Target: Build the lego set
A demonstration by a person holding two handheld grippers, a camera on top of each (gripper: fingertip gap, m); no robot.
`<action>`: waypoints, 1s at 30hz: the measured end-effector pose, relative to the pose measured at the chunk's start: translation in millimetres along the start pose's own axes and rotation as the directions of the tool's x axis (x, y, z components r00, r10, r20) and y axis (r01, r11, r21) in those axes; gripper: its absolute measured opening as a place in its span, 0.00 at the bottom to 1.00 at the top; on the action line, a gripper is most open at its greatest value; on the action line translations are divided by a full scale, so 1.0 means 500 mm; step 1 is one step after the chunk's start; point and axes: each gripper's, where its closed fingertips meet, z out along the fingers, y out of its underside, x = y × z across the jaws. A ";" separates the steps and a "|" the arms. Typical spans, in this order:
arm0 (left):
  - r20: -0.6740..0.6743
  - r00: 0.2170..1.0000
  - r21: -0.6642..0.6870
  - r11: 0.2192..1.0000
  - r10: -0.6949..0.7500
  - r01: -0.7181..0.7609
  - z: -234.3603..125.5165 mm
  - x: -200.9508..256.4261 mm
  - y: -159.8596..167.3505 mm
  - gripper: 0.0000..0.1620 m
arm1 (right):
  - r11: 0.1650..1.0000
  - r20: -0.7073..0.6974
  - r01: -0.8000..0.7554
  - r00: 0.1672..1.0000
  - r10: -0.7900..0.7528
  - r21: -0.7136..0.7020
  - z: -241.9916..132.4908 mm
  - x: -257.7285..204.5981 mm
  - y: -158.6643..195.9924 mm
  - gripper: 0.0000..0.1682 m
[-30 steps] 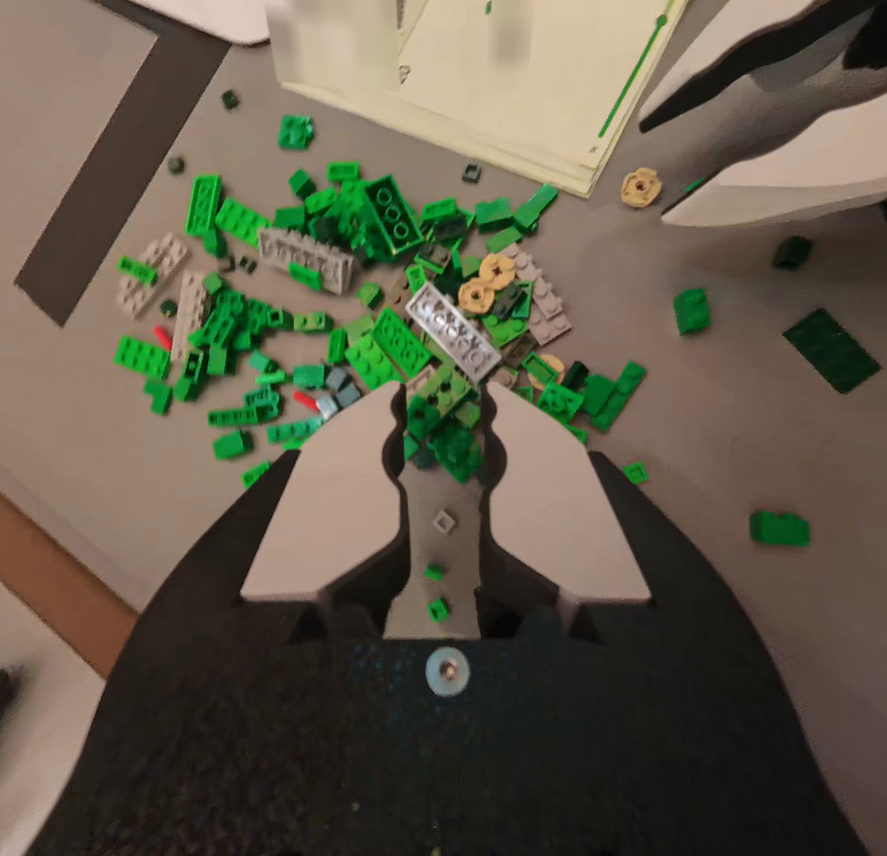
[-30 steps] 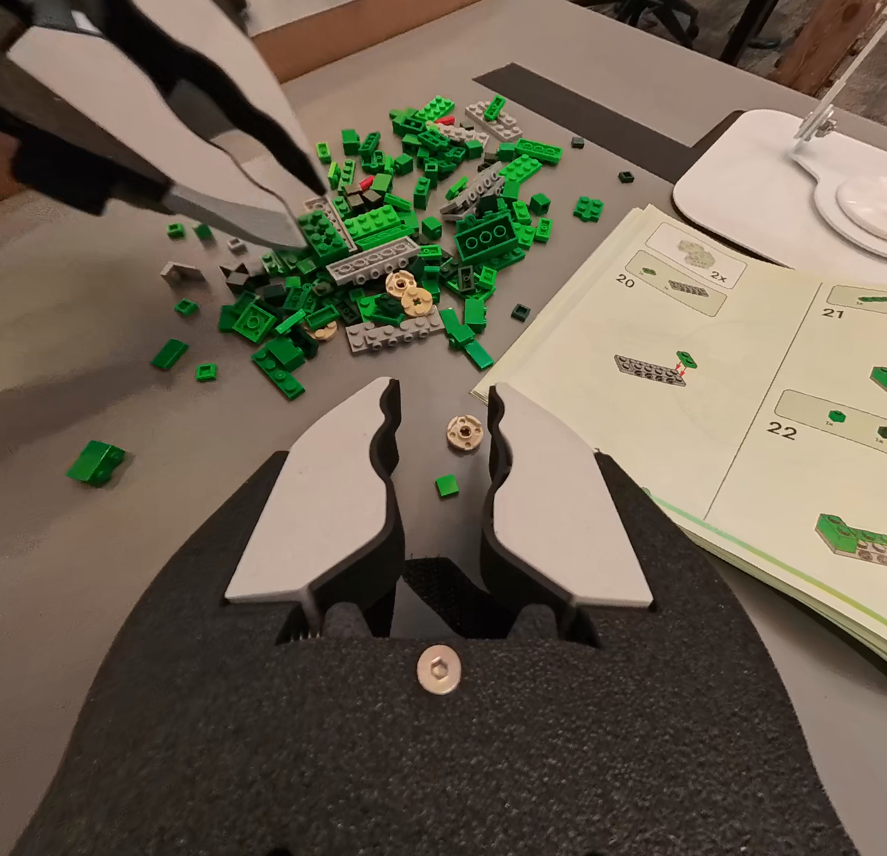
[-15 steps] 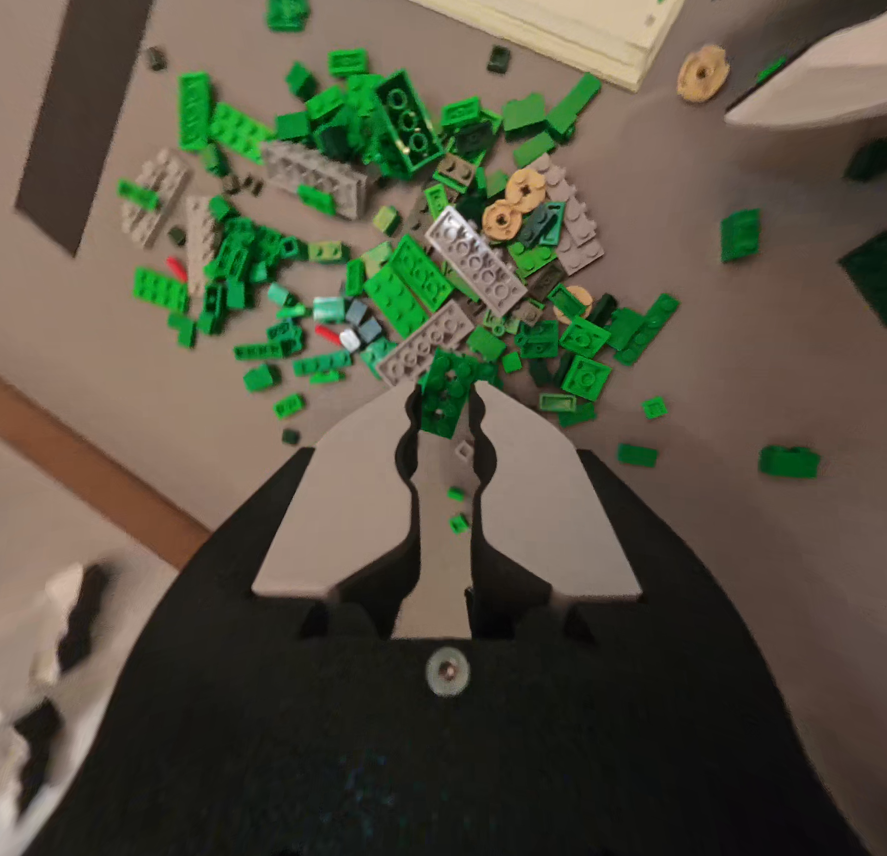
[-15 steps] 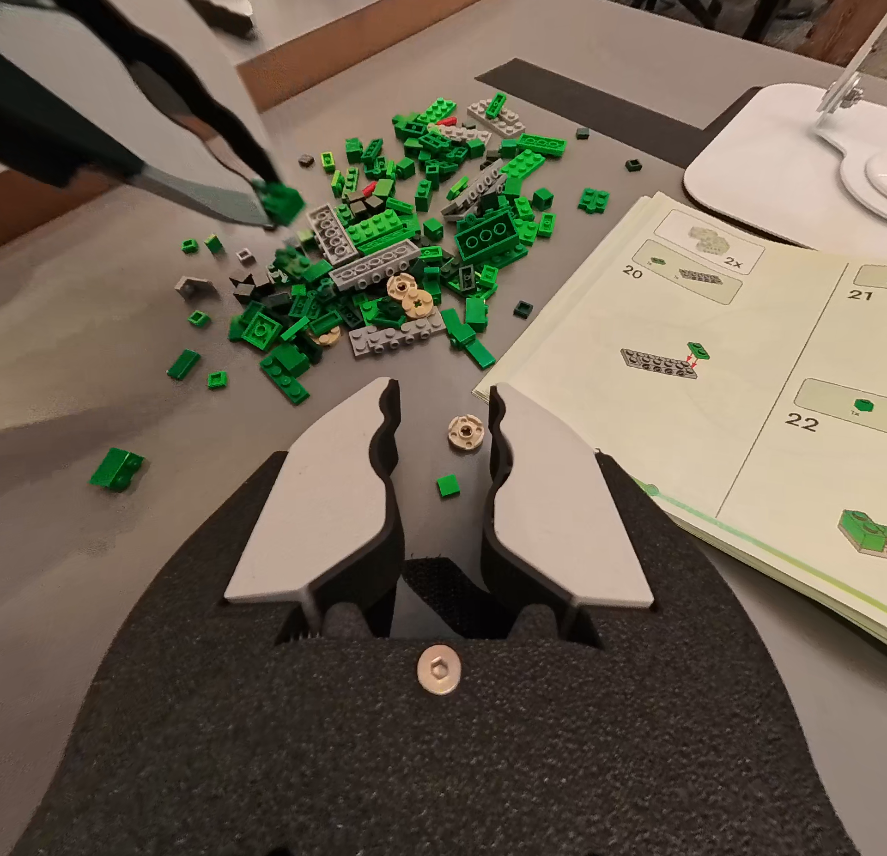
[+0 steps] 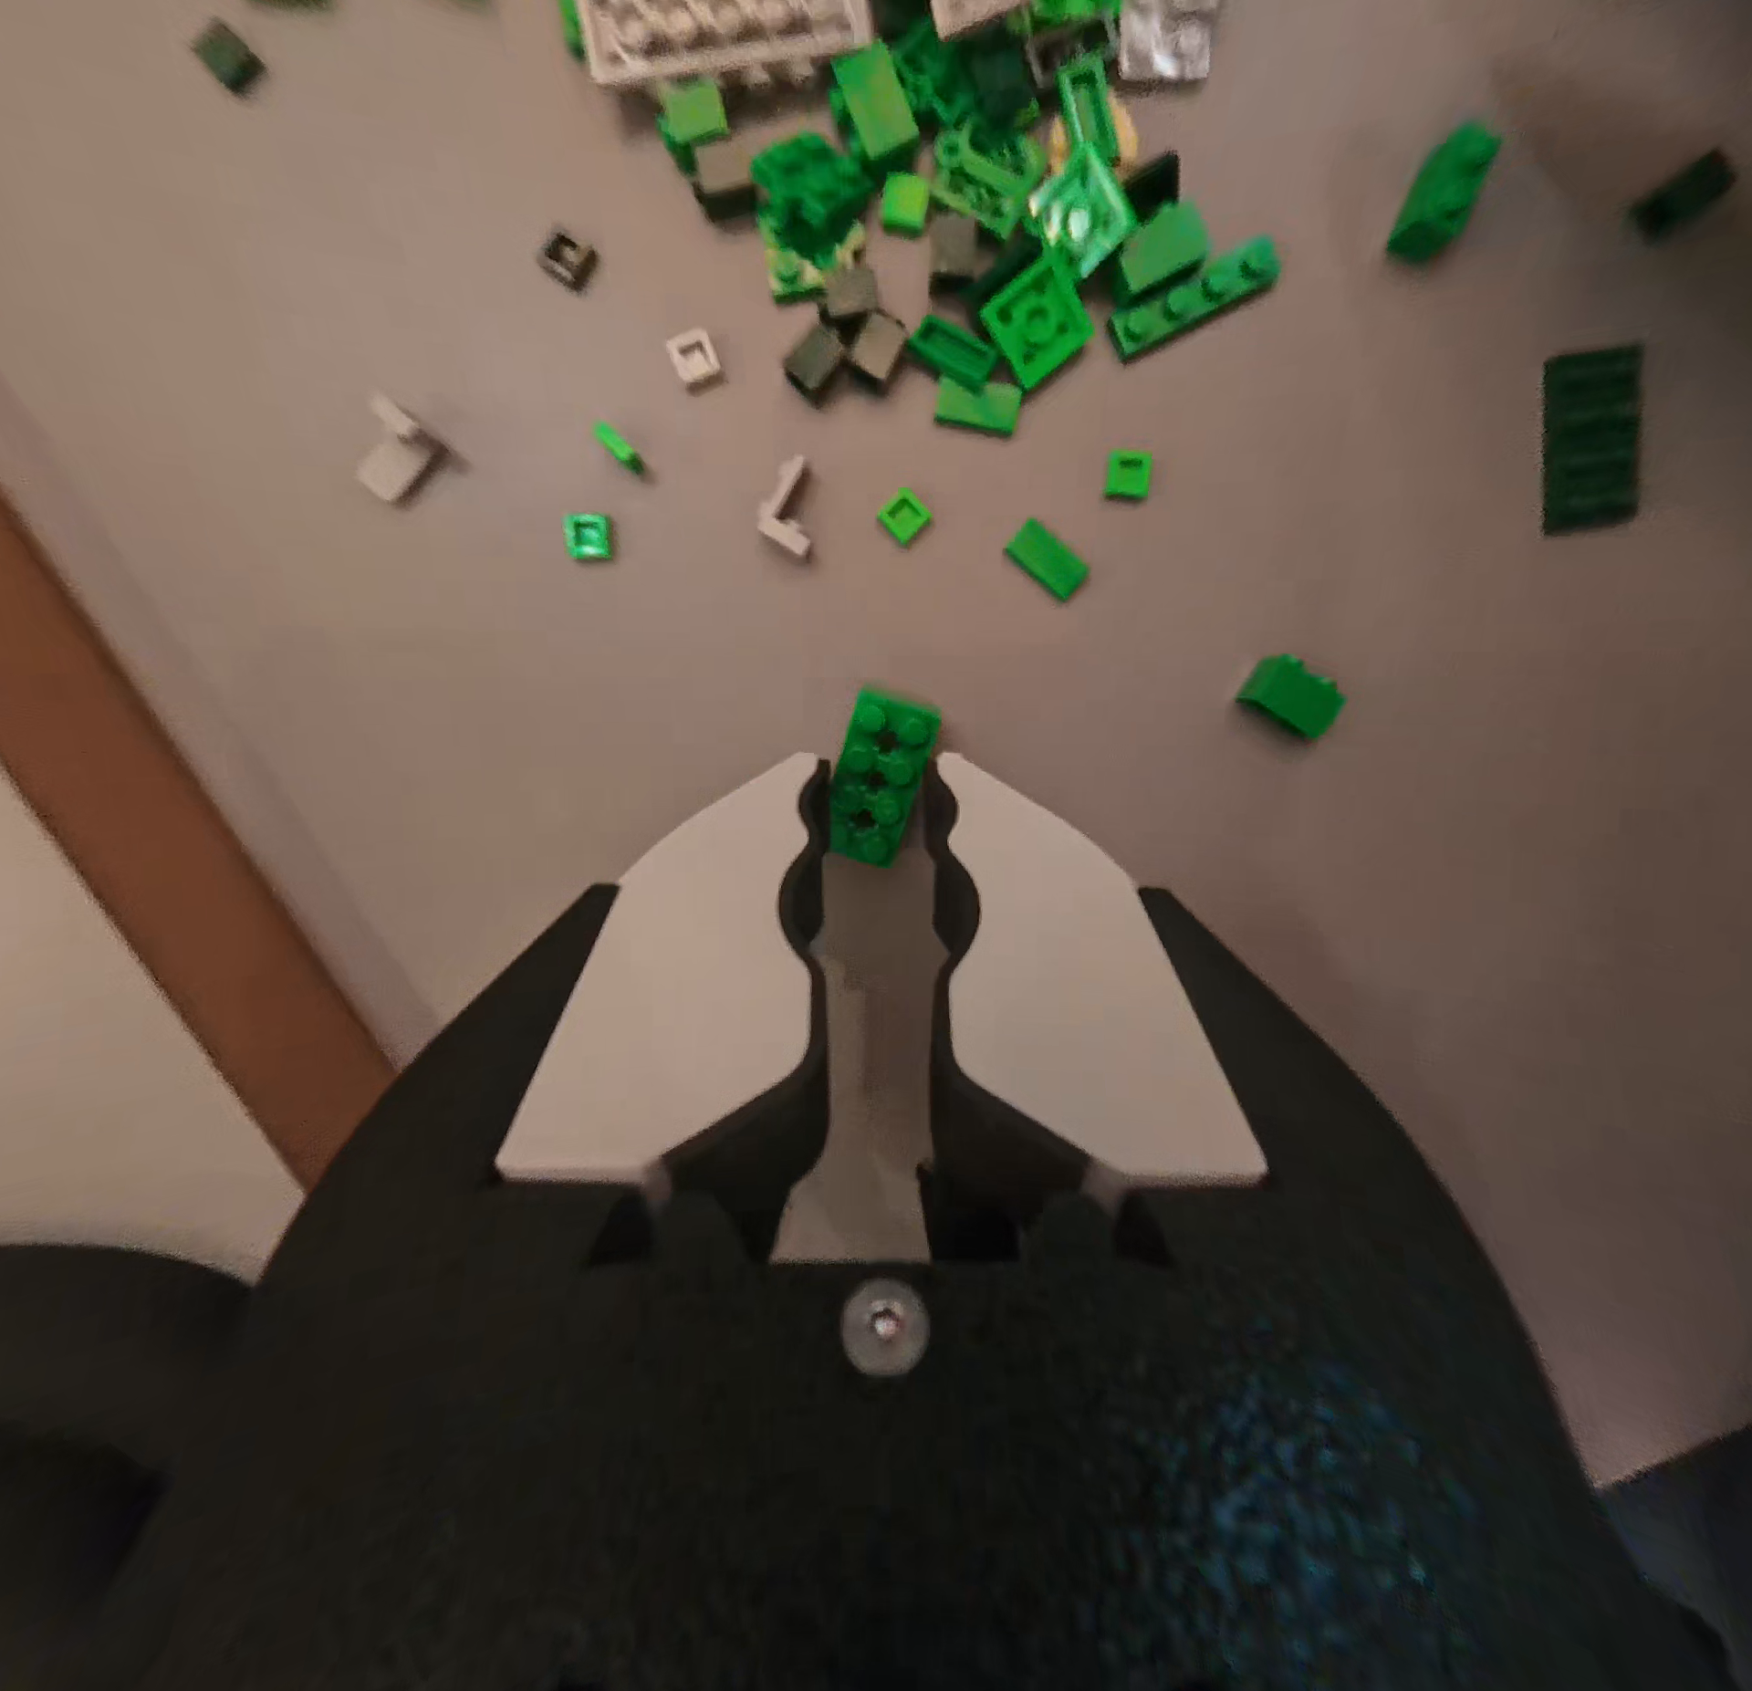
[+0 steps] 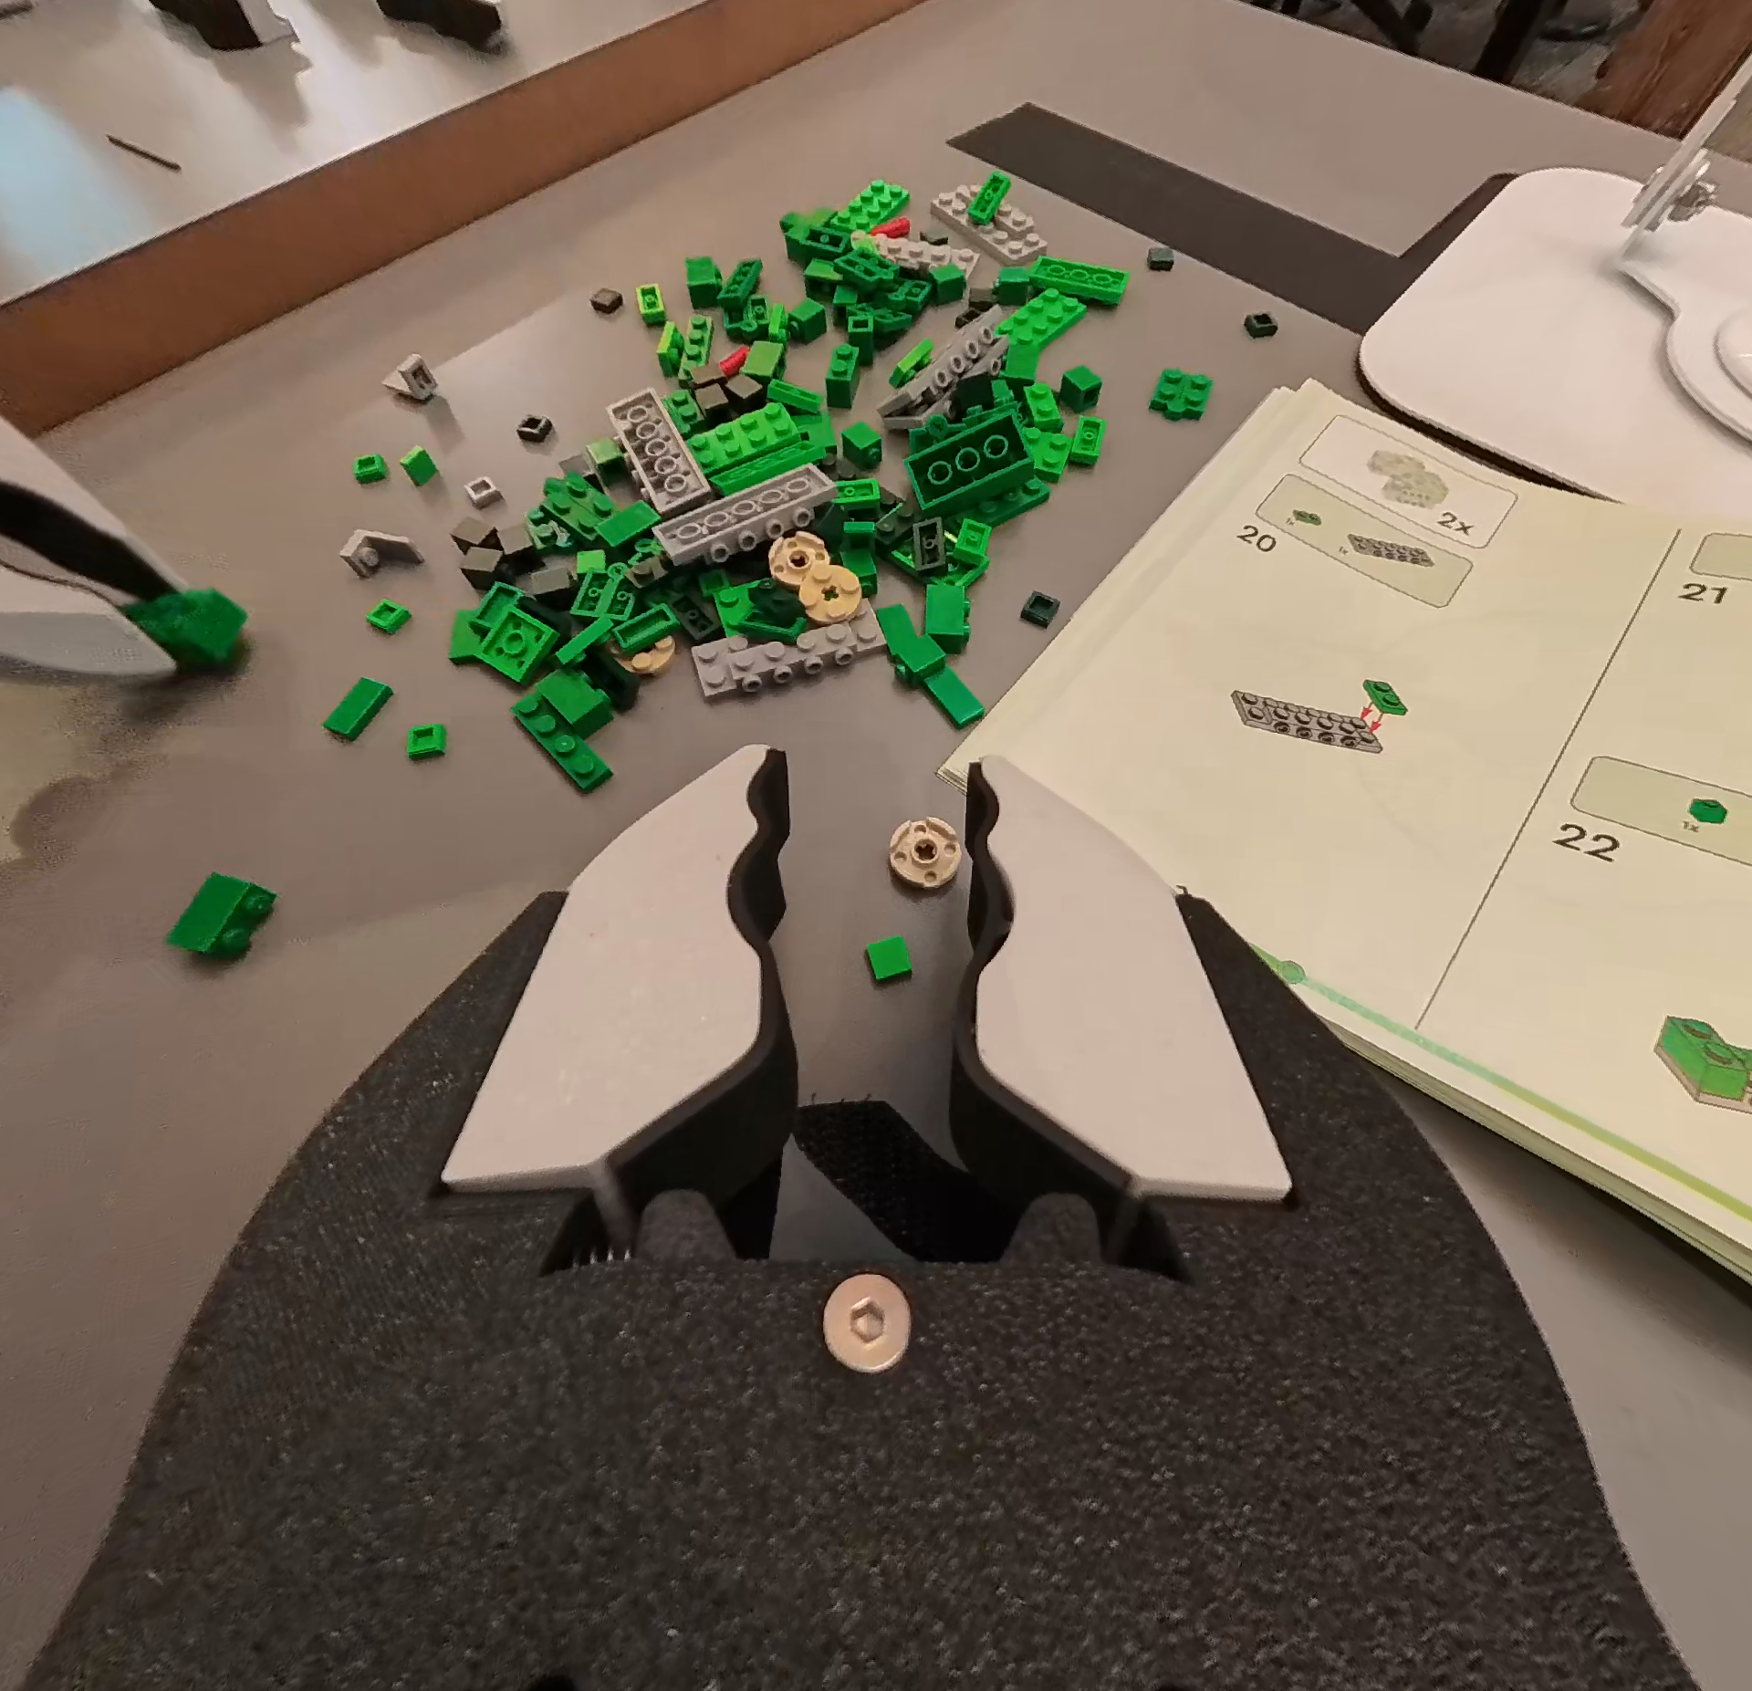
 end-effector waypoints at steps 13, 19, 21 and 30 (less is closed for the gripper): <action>0.047 0.982 0.216 0.958 0.184 -0.190 0.006 -0.025 -0.258 0.29 | 1.000 0.002 0.012 1.000 -0.012 0.005 -0.001 -0.003 -0.001 0.21; -0.037 0.851 0.096 0.850 0.523 -0.518 0.073 -0.031 -0.259 0.25 | 1.000 0.018 0.000 1.000 -0.001 0.016 -0.003 -0.004 -0.003 0.21; -0.040 0.755 0.039 0.756 0.654 -0.653 0.077 -0.040 -0.258 0.24 | 1.000 0.022 -0.006 1.000 0.005 0.015 -0.002 -0.004 -0.002 0.21; -0.260 0.545 -0.138 0.528 0.797 -0.838 0.103 -0.058 -0.229 0.15 | 1.000 0.028 -0.003 1.000 0.003 0.016 -0.002 -0.006 -0.003 0.21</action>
